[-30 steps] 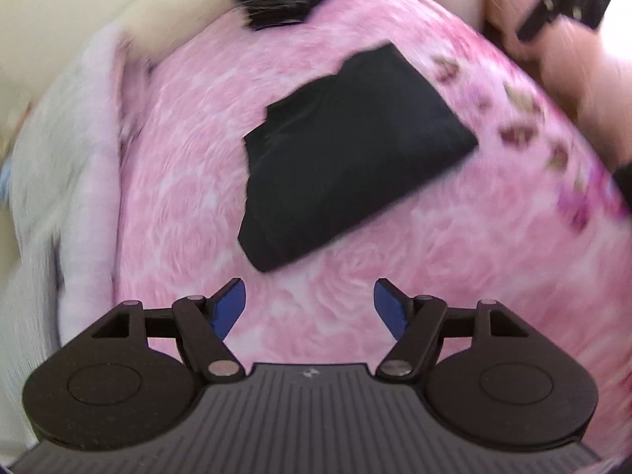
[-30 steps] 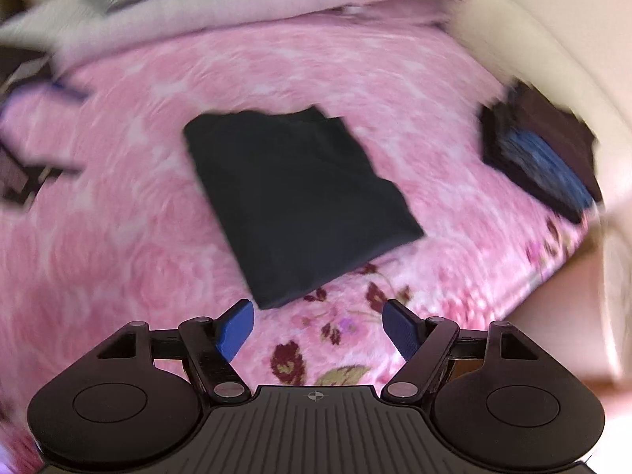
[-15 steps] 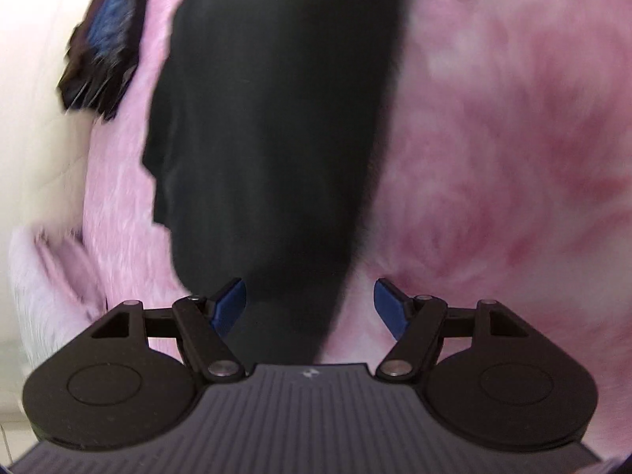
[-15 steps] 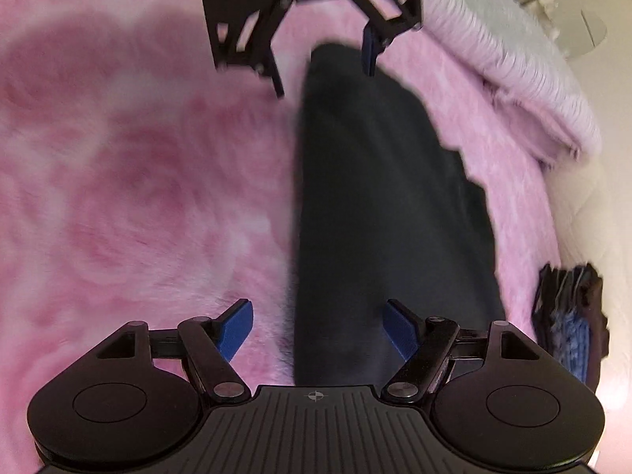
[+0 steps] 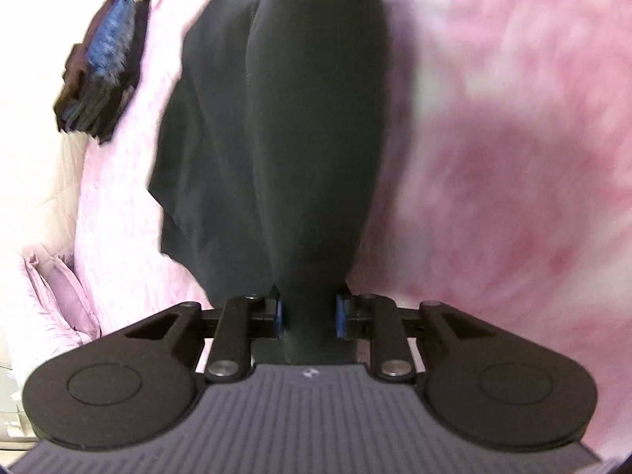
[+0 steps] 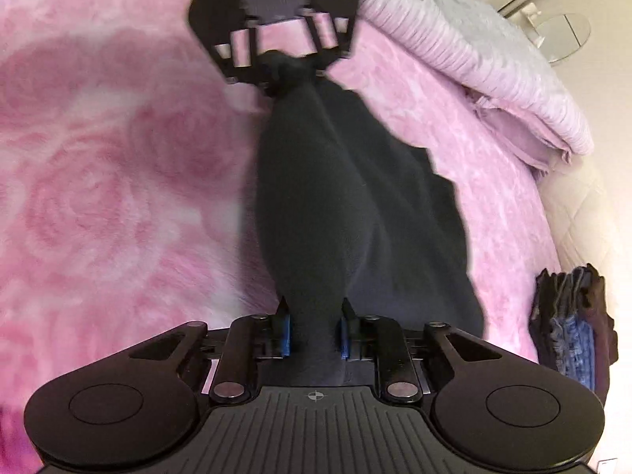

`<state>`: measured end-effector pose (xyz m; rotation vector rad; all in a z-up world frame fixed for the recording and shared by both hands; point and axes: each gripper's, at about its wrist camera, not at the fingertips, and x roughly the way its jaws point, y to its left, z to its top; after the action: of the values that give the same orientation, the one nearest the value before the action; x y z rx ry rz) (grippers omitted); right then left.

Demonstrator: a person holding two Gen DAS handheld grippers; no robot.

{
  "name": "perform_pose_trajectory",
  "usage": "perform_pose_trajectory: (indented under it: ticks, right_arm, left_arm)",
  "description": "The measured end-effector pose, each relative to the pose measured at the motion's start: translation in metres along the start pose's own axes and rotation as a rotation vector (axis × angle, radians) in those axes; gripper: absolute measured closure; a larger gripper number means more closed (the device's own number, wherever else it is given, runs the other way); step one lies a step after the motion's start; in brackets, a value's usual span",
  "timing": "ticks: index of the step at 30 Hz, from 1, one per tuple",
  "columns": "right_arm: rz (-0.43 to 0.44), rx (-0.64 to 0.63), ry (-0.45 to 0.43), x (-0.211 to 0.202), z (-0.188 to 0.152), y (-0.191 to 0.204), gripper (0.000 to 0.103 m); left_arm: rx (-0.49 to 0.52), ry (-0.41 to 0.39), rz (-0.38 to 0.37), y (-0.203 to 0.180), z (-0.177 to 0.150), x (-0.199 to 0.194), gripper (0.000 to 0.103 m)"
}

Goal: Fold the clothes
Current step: 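Grasp the folded shirt with both grippers, pinching it between them, then lift the folded shirt with both grippers and carry it to the clothes stack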

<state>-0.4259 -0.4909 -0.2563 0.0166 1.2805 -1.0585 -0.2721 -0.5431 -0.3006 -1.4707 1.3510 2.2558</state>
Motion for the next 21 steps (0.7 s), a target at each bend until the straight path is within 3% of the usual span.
perform_pose_trajectory:
  ticks: [2,6,9,10,13,14,15,17,19,21]
  right_arm:
    - [-0.012,-0.016,0.01,-0.013,-0.013,-0.008,0.083]
    - [-0.025,-0.078,0.04,-0.012,-0.035,0.014,0.079]
    - [-0.117,-0.162,0.044,-0.001,-0.042,0.044,0.066]
    - [-0.146,-0.173,0.05,0.002,-0.043,0.051,0.06]
    - [-0.211,-0.189,0.068,0.017,-0.049,0.063,0.058]
    - [-0.223,-0.182,0.075,0.023,-0.05,0.062,0.057]
    - [-0.21,-0.16,0.073,0.026,-0.049,0.058,0.057]
    - [-0.175,-0.114,0.067,0.031,-0.048,0.048,0.057]
    - [-0.137,-0.108,0.066,0.03,-0.044,0.038,0.074]
    - [-0.113,-0.115,0.058,0.013,-0.041,0.026,0.08]
  left_arm:
    - [-0.009,-0.031,0.013,-0.009,0.009,-0.016,0.081]
    - [-0.022,-0.013,0.035,-0.035,0.026,-0.013,0.064]
    - [0.022,0.012,0.12,-0.049,0.032,-0.002,0.045]
    - [0.05,0.012,0.15,-0.052,0.033,0.001,0.043]
    - [0.066,0.021,0.188,-0.048,0.036,0.011,0.038]
    - [0.043,0.032,0.175,-0.042,0.037,0.014,0.043]
    - [0.013,0.044,0.149,-0.036,0.038,0.017,0.063]
    - [-0.02,0.073,0.101,-0.027,0.04,0.018,0.079]
    - [-0.025,0.084,0.076,-0.026,0.042,0.011,0.085]
    - [-0.06,0.083,0.048,-0.016,0.046,-0.003,0.088]
